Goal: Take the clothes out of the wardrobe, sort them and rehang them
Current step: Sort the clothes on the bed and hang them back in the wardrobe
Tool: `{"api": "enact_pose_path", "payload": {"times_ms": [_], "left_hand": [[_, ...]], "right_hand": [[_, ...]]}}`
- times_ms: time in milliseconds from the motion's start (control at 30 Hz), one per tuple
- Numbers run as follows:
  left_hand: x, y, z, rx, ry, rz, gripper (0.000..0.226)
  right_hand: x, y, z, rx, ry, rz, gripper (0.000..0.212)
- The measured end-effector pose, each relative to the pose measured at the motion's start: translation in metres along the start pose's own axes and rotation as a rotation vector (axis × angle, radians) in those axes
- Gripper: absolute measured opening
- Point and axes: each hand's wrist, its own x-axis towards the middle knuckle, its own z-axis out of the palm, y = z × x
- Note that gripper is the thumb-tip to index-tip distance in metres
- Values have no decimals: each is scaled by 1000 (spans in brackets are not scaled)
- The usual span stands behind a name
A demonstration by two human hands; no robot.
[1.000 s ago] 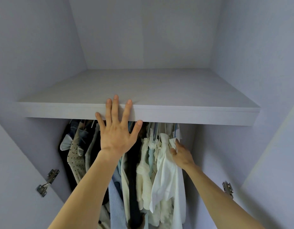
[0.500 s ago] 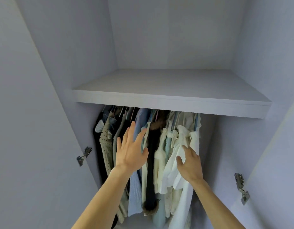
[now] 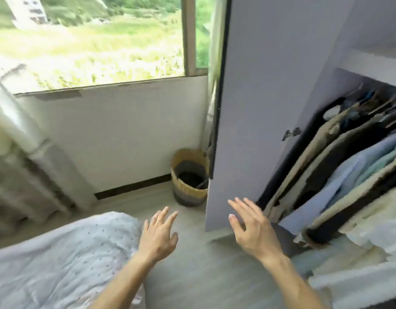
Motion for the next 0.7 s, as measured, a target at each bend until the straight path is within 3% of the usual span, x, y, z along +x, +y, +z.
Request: {"api": "enact_pose_path", "payload": {"times_ms": [167, 333, 500, 700], "left_hand": [[-124, -119, 23, -83, 33, -372, 64], [-257, -182, 48, -250, 123, -702, 63], [-377, -189, 88, -412, 194, -1061, 60], [-483, -137, 147, -544, 233, -1394, 61]], "right_hand": [[-20, -108, 69, -22, -315, -272, 47], [-40, -206, 120, -91, -535, -588, 49], [-76, -279, 166, -78, -736, -916, 51], [-146, -330, 210, -87, -946, -1249, 49]]}}
